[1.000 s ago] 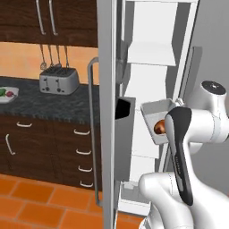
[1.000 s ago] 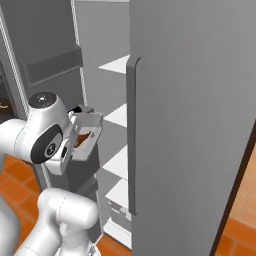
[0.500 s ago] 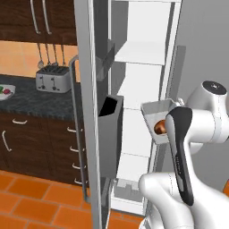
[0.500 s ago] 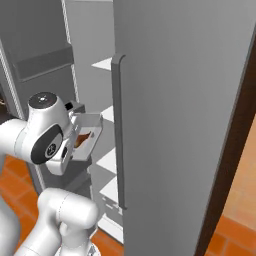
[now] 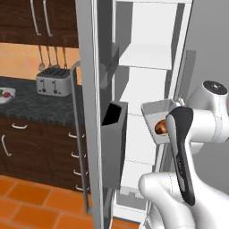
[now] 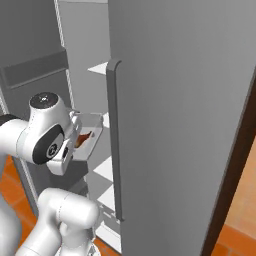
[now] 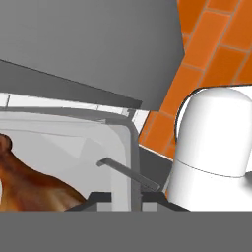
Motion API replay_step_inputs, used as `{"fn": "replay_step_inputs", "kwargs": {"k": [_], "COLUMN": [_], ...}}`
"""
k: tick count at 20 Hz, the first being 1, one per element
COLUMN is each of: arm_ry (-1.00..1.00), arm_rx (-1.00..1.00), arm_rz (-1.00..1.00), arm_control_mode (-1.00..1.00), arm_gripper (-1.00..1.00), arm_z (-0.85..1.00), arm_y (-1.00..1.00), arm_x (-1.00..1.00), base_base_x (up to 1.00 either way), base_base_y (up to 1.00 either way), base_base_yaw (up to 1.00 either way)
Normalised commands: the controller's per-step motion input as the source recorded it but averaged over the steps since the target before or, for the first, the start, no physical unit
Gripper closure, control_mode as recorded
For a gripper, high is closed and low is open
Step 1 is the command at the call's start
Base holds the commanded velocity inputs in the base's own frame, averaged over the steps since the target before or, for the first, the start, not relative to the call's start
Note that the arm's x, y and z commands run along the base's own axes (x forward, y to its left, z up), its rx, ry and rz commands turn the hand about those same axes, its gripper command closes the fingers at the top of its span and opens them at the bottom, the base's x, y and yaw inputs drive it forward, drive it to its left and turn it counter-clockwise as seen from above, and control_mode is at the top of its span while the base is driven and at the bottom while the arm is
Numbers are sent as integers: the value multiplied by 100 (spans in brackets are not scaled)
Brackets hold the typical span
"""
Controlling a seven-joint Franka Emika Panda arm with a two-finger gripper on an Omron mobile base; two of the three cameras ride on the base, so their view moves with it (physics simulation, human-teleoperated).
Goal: Take the meat container that has the chicken drumstick and place it on the second highest rack of the freezer. Then take the vegetable container that has the tomato and broccoli and place it on the highest rack of the freezer.
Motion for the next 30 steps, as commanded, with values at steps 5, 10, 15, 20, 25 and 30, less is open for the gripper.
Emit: {"fn": "replay_step_inputs", "kwargs": {"k": [5, 10, 15, 20, 25, 30], "arm_ry": [0, 0, 0, 0, 0, 0], "arm_rx": [0, 0, 0, 0, 0, 0], "arm_rz": [0, 0, 0, 0, 0, -3], "arm_control_mode": [100, 100, 100, 100, -100, -100], "arm_gripper": [100, 100, 100, 100, 100, 100], "arm_z": [0, 0, 0, 0, 0, 0], "arm_y": [0, 0, 0, 0, 6, 41], "arm_x": [0, 0, 0, 0, 6, 44], "base_base_x": [20, 27, 28, 27, 23, 0], "base_base_y": [55, 22, 6, 5, 11, 0], "base_base_yaw": [0, 0, -1, 0, 0, 0]}}
